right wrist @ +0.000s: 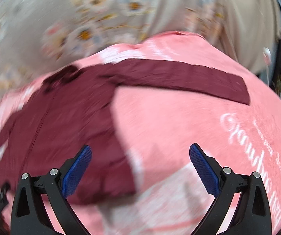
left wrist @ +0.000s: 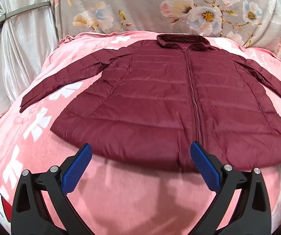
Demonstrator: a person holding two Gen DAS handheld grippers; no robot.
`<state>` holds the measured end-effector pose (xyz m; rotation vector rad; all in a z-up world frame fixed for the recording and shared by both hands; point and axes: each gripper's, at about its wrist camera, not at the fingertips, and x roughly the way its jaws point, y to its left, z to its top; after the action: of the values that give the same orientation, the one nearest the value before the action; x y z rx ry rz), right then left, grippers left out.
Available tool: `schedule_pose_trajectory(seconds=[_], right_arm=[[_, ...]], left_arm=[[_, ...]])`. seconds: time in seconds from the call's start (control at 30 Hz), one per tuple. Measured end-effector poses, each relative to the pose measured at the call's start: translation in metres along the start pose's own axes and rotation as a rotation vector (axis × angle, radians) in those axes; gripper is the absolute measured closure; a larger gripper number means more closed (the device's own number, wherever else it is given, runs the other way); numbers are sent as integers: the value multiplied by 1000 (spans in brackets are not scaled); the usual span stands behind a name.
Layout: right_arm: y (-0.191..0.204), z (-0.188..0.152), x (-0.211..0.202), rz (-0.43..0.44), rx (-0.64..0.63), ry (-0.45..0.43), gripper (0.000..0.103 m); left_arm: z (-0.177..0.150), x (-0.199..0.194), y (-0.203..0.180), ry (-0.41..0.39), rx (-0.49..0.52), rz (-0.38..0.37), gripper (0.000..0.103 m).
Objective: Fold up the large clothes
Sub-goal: 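Grasp the jacket sleeve cuff with the right gripper and lift it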
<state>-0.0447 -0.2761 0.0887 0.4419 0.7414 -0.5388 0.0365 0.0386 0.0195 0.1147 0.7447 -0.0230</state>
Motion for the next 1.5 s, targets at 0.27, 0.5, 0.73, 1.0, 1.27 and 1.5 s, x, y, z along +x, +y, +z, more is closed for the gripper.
schedule_pose_trajectory(seconds=[0.27, 0.5, 0.73, 1.0, 1.27, 1.5], right_arm=[[-116, 56, 56, -39, 357, 34, 5], [-181, 69, 98, -86, 592, 54, 5], [-199, 94, 118, -163, 611, 12, 16], [-213, 123, 144, -227, 606, -15, 78], [-138, 191, 115, -127, 410, -166, 95], [40, 230, 83, 171, 9, -245, 95]], left_arm=[[27, 18, 18, 5, -74, -58, 5], [44, 35, 32, 16, -127, -69, 5], [58, 56, 40, 39, -131, -61, 5], [67, 65, 41, 9, -91, -47, 5], [81, 63, 42, -29, -79, -53, 6], [91, 60, 47, -63, -108, -69, 7]])
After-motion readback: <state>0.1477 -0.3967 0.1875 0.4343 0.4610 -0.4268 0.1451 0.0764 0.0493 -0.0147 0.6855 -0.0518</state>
